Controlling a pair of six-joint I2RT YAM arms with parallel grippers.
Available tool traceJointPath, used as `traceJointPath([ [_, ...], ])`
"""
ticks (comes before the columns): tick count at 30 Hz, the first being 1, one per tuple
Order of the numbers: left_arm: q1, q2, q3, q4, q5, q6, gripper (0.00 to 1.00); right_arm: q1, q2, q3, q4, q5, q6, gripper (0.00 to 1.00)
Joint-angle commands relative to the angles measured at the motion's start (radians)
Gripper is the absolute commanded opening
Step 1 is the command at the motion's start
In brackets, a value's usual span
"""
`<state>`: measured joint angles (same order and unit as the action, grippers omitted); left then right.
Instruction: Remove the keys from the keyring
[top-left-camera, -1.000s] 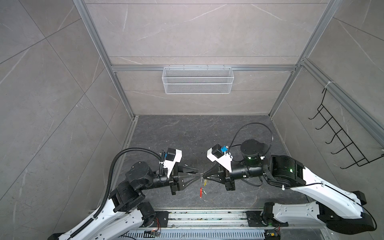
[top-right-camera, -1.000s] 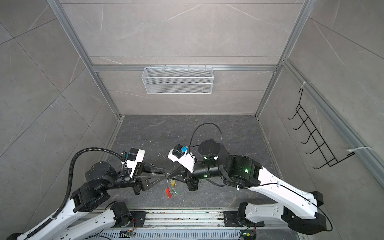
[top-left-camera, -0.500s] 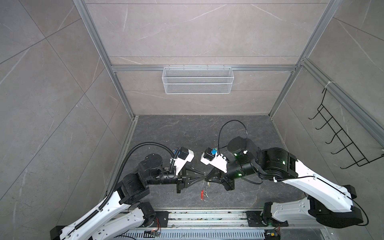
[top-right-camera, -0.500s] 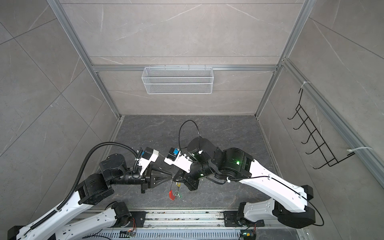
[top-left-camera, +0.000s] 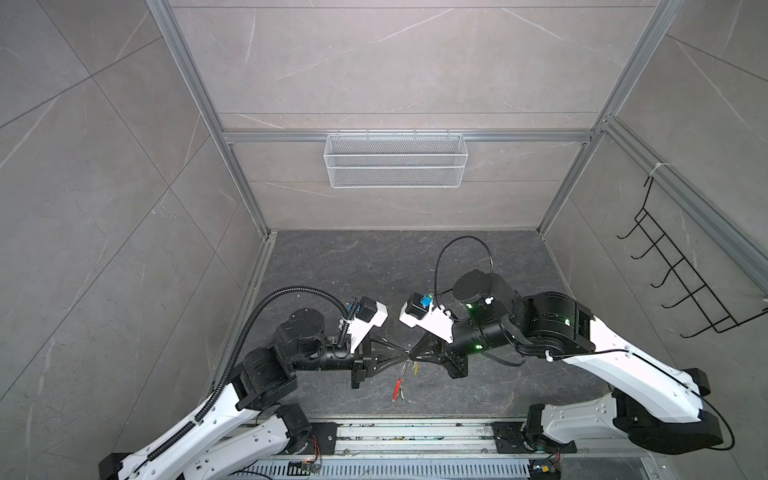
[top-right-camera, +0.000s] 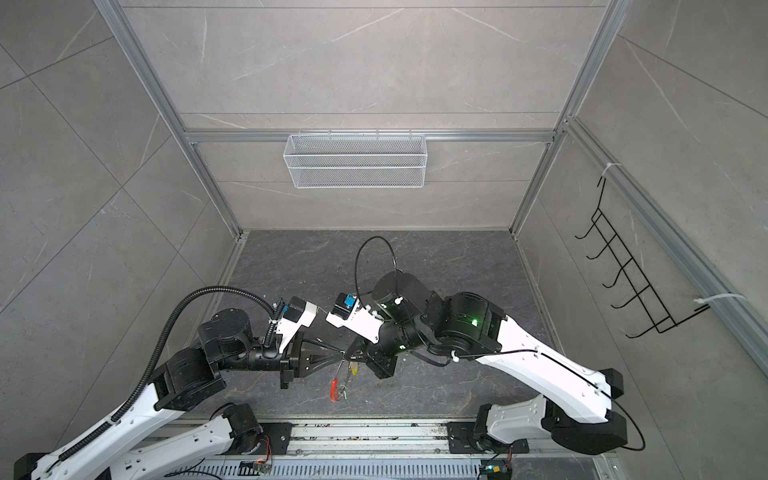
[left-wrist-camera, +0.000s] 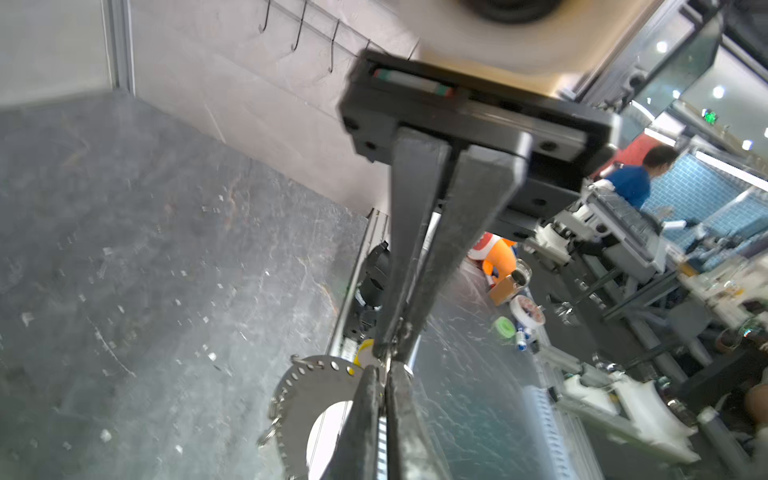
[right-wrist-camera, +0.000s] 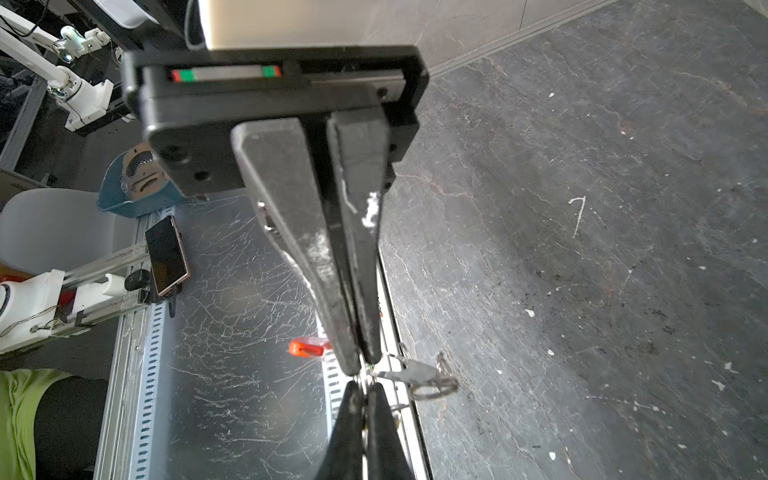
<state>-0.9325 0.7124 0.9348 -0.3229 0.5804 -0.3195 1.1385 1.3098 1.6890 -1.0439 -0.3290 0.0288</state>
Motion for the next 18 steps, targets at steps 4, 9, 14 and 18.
traceJointPath([
  [4, 0.000, -0.043, -0.007, 0.078, -0.041, 0.010, 0.00, 0.000, 0.007, 0.034, 0.023, -0.014, 0.000, 0.00],
  [9, 0.000, -0.116, -0.097, 0.240, -0.088, -0.011, 0.00, 0.000, -0.087, -0.070, 0.190, 0.025, 0.027, 0.32],
  [14, 0.000, -0.157, -0.174, 0.399, -0.106, -0.025, 0.00, 0.001, -0.235, -0.301, 0.482, 0.086, 0.039, 0.43],
  [18, 0.000, -0.156, -0.201, 0.486, -0.101, -0.041, 0.00, 0.002, -0.292, -0.432, 0.652, 0.069, 0.050, 0.45],
])
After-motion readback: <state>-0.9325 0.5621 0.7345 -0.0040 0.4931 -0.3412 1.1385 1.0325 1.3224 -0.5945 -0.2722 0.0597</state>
